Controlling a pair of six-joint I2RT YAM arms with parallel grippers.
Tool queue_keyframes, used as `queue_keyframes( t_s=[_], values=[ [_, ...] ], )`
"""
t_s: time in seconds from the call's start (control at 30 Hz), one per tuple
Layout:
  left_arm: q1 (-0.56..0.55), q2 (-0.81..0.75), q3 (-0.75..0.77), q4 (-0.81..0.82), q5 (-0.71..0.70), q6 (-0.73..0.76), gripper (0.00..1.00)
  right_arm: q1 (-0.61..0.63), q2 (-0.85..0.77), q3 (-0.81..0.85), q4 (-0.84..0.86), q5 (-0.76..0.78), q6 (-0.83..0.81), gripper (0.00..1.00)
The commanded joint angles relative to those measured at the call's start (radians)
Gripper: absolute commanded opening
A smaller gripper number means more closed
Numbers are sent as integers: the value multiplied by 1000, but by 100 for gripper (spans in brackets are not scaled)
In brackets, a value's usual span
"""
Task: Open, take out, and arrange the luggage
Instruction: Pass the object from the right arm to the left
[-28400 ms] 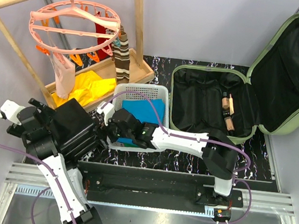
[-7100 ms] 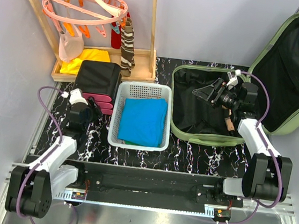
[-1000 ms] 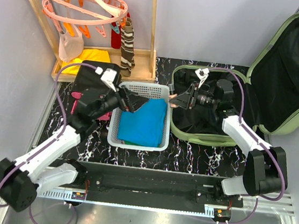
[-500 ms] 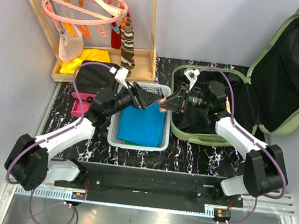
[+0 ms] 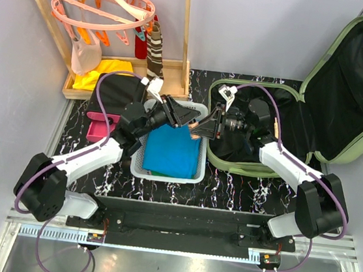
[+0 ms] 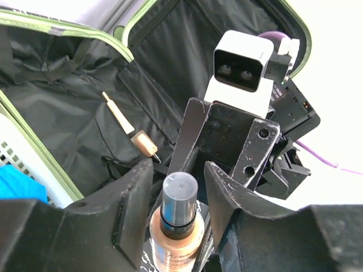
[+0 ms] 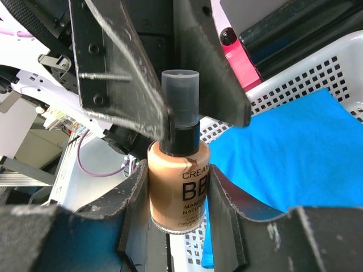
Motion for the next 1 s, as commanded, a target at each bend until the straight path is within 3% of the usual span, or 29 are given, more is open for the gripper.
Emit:
queue_keyframes(
  t_s=[0.0,0.1,0.3,0.43,0.47,0.57,0.63,0.7,0.73,0.83,0.97],
  values=[
    [-24,4,33,49,3,7,45,7,0,45,20,15,-15,0],
    [-39,8,35,33,1,10,44,9,2,48,19,23,-15,0],
    [-46,4,30,4,-3,25,21,9,-12,45,13,44,-20,0],
    [-47,1,30,-7,-3,32,0,9,-17,42,5,52,-23,0],
    [-49,2,32,-7,-2,30,0,9,-20,42,0,57,-24,0],
    [-49,-5,38,-36,-34,36,0,7,-27,43,-32,89,-35,13],
    [-50,-44,44,-77,-74,87,0,7,-43,45,-61,106,-64,35],
    [-49,-103,38,-109,-147,128,0,7,-64,48,-116,126,-92,49],
    [-46,-125,35,-120,-170,142,0,7,-73,49,-133,132,-118,65],
    [-15,-206,23,-168,-243,173,0,7,-107,51,-202,159,-168,74],
    [81,-335,-43,-260,-321,118,0,7,-174,46,-274,240,-211,80]
  ],
)
